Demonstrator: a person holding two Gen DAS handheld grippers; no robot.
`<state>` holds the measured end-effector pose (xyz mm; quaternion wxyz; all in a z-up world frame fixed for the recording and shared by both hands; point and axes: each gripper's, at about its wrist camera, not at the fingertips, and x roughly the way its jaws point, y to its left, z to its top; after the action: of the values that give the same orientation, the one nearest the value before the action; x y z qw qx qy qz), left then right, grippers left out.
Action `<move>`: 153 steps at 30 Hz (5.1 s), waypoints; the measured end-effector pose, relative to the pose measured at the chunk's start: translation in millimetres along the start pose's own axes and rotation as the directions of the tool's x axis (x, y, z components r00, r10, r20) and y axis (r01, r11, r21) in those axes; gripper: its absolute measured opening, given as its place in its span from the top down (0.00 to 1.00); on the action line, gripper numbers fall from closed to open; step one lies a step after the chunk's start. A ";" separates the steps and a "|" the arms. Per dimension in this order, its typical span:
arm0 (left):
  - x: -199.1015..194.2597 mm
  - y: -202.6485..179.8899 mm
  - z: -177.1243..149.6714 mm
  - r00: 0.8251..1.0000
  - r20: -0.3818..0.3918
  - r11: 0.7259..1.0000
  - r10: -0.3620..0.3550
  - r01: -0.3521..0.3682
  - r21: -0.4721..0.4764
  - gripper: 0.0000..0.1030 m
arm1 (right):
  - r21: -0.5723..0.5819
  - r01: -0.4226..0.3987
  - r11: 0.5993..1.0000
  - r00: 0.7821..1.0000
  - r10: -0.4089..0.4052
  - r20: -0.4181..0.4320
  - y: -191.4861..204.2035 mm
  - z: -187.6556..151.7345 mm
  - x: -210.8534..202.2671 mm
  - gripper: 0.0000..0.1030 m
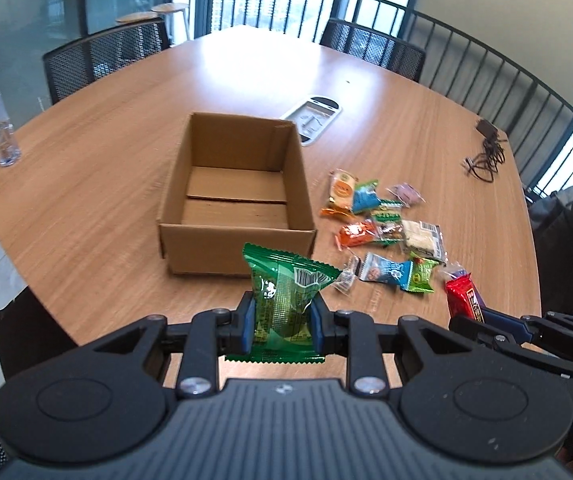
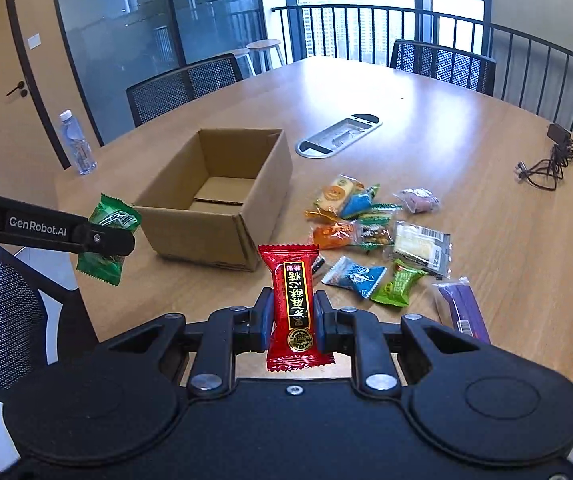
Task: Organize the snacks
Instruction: 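Carry both packets over the cardboard box and release them inside, then grasp the clear-wrapped bar with the left gripper while the right gripper approaches the purple bar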
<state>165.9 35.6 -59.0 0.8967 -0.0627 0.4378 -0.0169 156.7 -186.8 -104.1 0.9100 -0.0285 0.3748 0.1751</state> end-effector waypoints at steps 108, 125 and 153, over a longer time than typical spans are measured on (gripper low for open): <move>72.2 54.8 95.0 0.986 -0.031 0.987 -0.161 0.162 0.016 0.00 | 0.082 0.214 0.973 0.977 -0.215 0.008 19.4 75.0 63.1 0.06; 69.2 -11.7 84.7 0.966 -0.077 0.947 -0.247 0.258 0.192 0.01 | 0.150 0.298 0.943 0.955 -0.295 -0.044 -18.4 48.4 39.1 0.06; 132.4 -86.2 60.0 0.928 -0.283 0.892 -0.243 0.329 0.310 0.40 | 0.255 0.389 0.885 0.918 -0.348 -0.192 -87.7 10.5 39.3 0.24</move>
<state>296.9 -55.2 -115.2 0.8222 0.0372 0.5170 -0.2350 219.4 -255.3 -130.8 0.8921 0.0214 0.4473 -0.0601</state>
